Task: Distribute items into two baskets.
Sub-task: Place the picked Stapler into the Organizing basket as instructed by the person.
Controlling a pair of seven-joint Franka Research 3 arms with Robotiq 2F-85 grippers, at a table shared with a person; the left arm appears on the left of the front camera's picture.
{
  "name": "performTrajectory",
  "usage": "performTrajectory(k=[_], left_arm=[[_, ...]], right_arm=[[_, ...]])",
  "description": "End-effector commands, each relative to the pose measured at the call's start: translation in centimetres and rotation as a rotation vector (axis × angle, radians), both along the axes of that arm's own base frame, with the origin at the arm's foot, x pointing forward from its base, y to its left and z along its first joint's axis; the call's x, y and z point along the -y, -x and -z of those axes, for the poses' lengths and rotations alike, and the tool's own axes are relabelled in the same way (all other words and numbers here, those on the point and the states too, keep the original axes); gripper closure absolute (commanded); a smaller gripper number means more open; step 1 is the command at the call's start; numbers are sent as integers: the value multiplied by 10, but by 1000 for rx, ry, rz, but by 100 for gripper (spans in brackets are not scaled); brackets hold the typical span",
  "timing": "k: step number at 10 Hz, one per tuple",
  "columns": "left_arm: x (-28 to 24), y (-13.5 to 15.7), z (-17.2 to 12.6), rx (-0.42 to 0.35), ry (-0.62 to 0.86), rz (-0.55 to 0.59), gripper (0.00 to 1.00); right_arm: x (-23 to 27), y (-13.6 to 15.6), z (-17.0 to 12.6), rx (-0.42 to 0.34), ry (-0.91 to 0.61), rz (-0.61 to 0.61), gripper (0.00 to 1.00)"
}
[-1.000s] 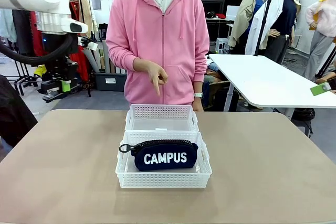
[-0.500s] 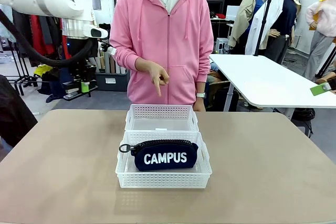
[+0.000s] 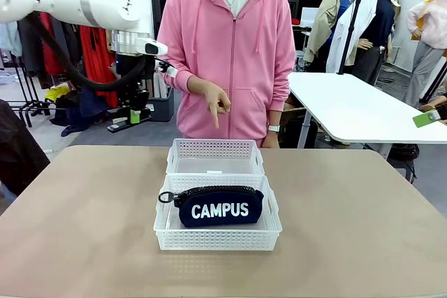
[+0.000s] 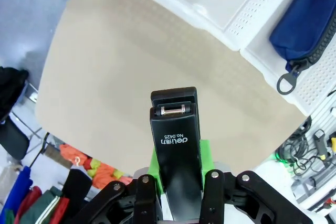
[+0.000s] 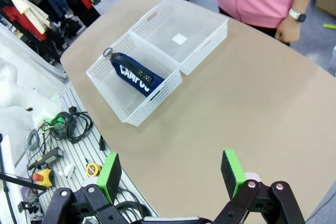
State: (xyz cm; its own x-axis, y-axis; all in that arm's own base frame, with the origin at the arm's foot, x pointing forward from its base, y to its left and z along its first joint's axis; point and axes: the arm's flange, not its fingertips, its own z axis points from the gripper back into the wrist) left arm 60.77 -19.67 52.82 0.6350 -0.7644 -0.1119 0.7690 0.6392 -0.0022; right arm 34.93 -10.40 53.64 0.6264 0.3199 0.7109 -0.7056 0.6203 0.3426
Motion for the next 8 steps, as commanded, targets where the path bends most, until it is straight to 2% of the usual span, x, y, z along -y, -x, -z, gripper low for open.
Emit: performTrajectory(k=[1,5,8], left_arm=[[8,-16,-1,7,-13,58,100],[49,-32,19,83,-47,168,100],[82,-30,35,77,-43,245,100]], right_arm=[[-1,0,-1,12,-12,-6,0],[-1,0,-1,12,-12,-6,0],[-1,0,-1,12,-12,-6,0]])
